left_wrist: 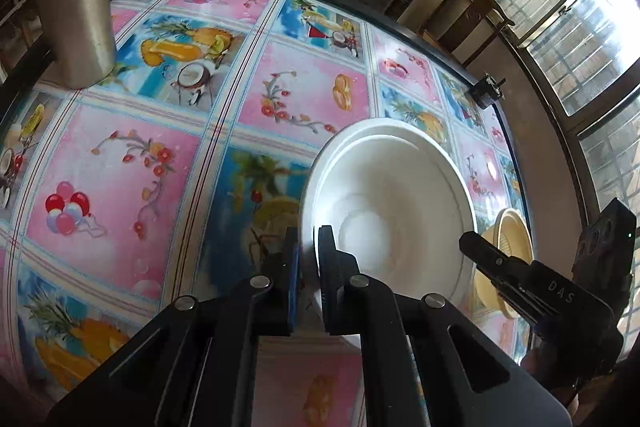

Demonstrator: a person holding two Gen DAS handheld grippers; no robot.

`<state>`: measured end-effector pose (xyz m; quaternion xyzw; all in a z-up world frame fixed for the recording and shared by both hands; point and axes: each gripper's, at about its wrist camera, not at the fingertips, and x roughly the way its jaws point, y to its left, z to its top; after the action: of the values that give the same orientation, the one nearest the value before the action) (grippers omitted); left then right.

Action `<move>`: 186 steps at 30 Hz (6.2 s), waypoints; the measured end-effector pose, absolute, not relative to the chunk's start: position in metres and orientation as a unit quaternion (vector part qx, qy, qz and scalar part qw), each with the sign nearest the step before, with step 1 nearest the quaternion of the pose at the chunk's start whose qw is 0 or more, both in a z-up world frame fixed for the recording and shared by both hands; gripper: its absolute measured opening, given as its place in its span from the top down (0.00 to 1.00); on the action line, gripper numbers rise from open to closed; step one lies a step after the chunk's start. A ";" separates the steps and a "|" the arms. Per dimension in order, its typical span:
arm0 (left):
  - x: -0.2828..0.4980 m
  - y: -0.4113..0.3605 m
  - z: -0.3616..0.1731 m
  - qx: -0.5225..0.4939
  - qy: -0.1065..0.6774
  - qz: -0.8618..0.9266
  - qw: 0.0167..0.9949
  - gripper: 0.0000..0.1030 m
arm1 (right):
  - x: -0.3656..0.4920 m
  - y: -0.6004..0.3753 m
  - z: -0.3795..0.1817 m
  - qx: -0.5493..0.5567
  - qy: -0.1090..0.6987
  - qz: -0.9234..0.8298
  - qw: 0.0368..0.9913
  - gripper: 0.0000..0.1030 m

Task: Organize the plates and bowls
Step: 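Lift the white bowl and carry it toward the red plate stack, then lower the white bowl into the white bowl on the red stack, then open the right gripper and pull it away from the stack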

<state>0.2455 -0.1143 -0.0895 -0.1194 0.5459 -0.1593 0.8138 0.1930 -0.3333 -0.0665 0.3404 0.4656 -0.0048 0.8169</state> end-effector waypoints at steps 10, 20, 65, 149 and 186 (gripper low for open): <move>0.168 -0.078 -0.087 -0.096 0.543 -0.148 0.821 0.92 | 0.132 -0.293 -0.061 0.325 0.476 0.022 0.817 0.93; 0.097 -0.048 -0.069 -0.062 0.517 -0.136 0.843 0.92 | 0.059 -0.253 -0.059 0.308 0.474 0.045 0.824 0.93; -0.013 0.137 -0.032 -0.100 0.408 -0.011 0.908 0.90 | 0.005 -0.035 0.008 0.175 0.459 0.178 0.853 0.93; -0.035 0.206 -0.037 -0.116 0.468 -0.006 0.876 0.73 | 0.055 0.066 -0.040 0.122 0.544 0.228 0.798 0.86; -0.035 -0.021 -0.008 0.113 0.435 -0.102 0.888 0.51 | 0.006 -0.129 -0.034 0.227 0.499 0.176 0.818 0.56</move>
<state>-0.0352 -0.0210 -0.0077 0.1132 0.4348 -0.1019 0.8876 0.0061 -0.1292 -0.0342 0.2266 0.4992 0.1759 0.8176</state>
